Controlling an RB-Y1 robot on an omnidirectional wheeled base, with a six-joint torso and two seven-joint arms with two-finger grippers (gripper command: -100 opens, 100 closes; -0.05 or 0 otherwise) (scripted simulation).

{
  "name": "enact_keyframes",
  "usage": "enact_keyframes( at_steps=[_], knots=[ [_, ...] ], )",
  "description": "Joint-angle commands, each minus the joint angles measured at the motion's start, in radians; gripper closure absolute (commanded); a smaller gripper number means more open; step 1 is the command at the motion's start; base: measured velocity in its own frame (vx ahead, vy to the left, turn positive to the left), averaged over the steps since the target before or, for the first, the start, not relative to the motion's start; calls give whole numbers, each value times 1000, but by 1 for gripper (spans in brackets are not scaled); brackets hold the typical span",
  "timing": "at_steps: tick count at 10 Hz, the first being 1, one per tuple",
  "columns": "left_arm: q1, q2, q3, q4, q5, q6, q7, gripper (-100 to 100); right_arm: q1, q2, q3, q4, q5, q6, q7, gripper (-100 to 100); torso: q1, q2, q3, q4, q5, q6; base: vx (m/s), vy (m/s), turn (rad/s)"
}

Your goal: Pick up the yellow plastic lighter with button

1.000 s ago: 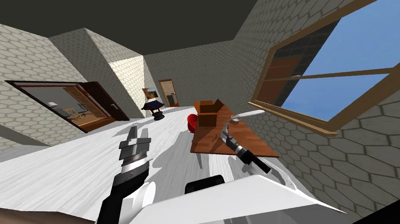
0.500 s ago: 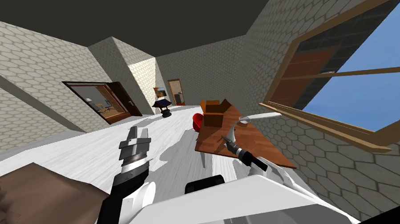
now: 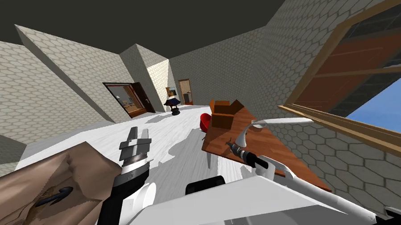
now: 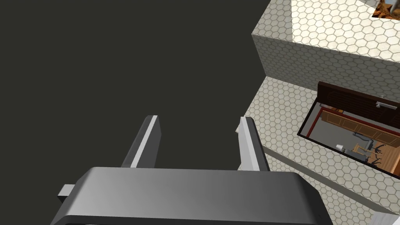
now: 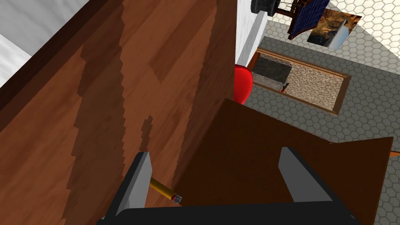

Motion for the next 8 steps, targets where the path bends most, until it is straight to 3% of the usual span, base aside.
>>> enact_keyframes(
  at_steps=[1, 2, 3, 4, 5, 6, 7, 8],
  knots=[
    [0, 0, 0, 0, 0, 0, 0, 0, -27, -25, 32, 50, 2, 10, -3, -100, 0, 0, 0, 0, 0, 0, 13, 36, 61],
    [0, 0, 0, 0, 0, 0, 0, 0, -52, -58, 67, 82, 8, 34, -2, -100, -1, 0, 0, 0, 0, 1, 13, 40, 175],
    [0, 0, 0, 0, 0, 0, 0, 0, -52, -58, 67, 102, 8, 34, -2, -100, -1, 0, 0, 0, 0, 0, 10, 27, 98],
    [0, 0, 0, 0, 0, 0, 0, 0, -77, -91, 101, 133, 15, 58, 0, -100, -2, 1, 0, 0, 0, 1, 7, 36, 213],
    [0, 0, 0, 0, 0, 0, 0, 0, -77, -91, 101, 145, 15, 58, 0, -100, -1, 0, 0, 0, 0, 0, 8, 31, 94],
    [0, 0, 0, 0, 0, 0, 0, 0, -102, -122, 135, 174, 22, 81, 2, -100, -1, 1, 0, 0, 0, 1, 8, 36, 156],
    [0, 0, 0, 0, 0, 0, 0, 0, -102, -122, 135, 186, 22, 81, 2, -100, -1, 1, 0, 0, 0, 0, 10, 27, 90],
    [0, 0, 0, 0, 0, 0, 0, 0, -126, -151, 167, 227, 30, 103, 6, -100, -2, 1, 1, 0, 0, 1, 14, 43, 179]
  ],
)
